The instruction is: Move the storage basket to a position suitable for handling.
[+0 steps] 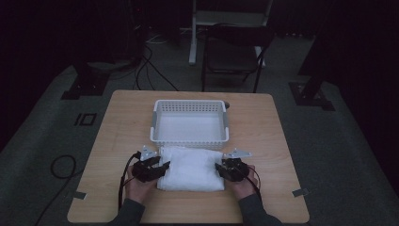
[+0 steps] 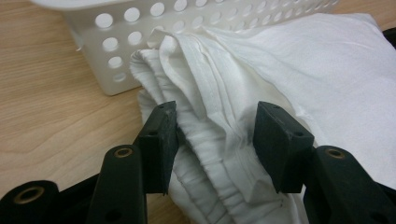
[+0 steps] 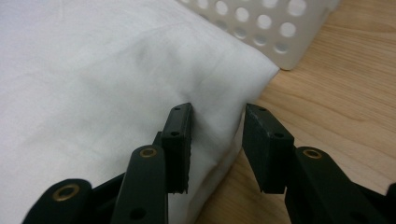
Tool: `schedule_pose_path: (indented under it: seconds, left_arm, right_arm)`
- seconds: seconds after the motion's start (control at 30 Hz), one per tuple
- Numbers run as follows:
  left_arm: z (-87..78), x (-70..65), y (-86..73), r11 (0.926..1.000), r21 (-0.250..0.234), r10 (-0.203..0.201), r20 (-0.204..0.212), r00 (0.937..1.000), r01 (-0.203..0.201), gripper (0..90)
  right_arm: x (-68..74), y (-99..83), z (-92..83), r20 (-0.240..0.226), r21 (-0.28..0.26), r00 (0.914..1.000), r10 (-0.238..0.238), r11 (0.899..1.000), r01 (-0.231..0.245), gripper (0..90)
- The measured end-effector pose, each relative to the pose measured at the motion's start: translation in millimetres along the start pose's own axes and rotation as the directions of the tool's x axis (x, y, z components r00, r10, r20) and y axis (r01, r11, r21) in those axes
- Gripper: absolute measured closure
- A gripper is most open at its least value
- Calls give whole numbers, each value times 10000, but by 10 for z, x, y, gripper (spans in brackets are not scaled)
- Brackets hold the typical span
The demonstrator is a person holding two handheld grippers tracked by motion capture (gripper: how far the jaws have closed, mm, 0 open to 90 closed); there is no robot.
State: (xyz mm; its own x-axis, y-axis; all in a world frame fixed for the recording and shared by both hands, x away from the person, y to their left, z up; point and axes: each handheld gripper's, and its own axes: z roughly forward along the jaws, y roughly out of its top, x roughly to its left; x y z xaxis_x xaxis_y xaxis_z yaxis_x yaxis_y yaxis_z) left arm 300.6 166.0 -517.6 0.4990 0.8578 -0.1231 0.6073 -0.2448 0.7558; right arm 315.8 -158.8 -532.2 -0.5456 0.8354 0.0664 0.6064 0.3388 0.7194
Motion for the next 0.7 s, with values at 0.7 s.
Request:
schedule_pose_path:
  seconds: [0.7]
  left_arm:
    - [95, 53, 9, 9982, -577, -168, 206, 9996, 180, 401]
  right_arm:
    - [-81, 18, 15, 266, -12, 9996, 129, 9999, -129, 605]
